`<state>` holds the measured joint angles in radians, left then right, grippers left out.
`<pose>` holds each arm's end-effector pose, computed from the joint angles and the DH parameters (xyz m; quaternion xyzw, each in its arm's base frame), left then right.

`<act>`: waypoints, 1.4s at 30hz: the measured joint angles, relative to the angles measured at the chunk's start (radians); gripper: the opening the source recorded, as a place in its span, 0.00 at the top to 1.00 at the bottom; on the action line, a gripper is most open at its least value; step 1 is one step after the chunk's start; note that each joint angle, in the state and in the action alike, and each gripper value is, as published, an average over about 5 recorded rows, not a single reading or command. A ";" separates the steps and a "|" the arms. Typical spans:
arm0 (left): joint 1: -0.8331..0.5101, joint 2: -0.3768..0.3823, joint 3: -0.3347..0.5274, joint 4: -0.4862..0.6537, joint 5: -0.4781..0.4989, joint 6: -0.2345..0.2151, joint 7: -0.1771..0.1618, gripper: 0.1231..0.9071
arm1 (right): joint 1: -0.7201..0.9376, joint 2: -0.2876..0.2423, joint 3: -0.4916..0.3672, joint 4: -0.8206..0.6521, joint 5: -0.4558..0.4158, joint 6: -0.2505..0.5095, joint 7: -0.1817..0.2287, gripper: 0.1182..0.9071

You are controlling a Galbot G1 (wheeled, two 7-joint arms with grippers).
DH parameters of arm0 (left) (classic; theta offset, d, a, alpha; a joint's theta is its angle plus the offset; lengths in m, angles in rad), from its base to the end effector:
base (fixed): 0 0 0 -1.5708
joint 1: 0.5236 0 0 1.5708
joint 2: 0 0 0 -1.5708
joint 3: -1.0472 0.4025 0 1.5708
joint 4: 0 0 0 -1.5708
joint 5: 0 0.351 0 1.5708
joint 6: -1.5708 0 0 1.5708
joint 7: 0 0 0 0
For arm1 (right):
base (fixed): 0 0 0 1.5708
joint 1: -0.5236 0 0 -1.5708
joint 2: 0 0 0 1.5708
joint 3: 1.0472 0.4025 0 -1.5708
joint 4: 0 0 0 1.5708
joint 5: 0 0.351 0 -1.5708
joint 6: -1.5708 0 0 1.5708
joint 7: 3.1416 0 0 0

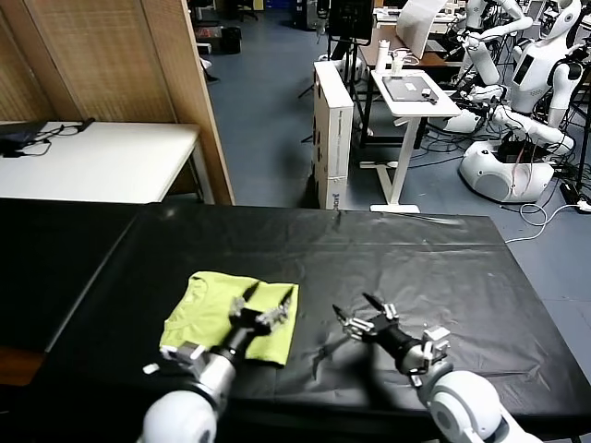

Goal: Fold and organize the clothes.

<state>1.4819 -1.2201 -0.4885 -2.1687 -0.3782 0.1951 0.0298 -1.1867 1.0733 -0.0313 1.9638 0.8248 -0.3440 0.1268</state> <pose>0.1804 0.0608 -0.2998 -0.1323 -0.9899 0.0332 0.0395 0.2288 0.0222 -0.3523 0.2895 -0.9113 -0.1566 0.2474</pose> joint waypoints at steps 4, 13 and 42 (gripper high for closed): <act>0.017 -0.006 -0.019 -0.002 0.008 -0.003 0.000 0.00 | -0.001 0.006 -0.005 -0.004 0.003 0.002 0.000 0.33; 0.030 -0.007 -0.060 -0.004 -0.001 -0.010 -0.008 0.00 | -0.021 0.007 0.042 -0.002 0.002 0.008 0.000 0.95; 0.072 -0.033 -0.095 -0.010 0.009 -0.020 -0.005 0.00 | 0.007 0.038 0.066 -0.005 0.069 -0.082 0.040 0.04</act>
<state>1.5537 -1.2533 -0.5836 -2.1783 -0.3690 0.1747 0.0247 -1.1796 1.1116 0.0346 1.9588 0.8934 -0.4257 0.1664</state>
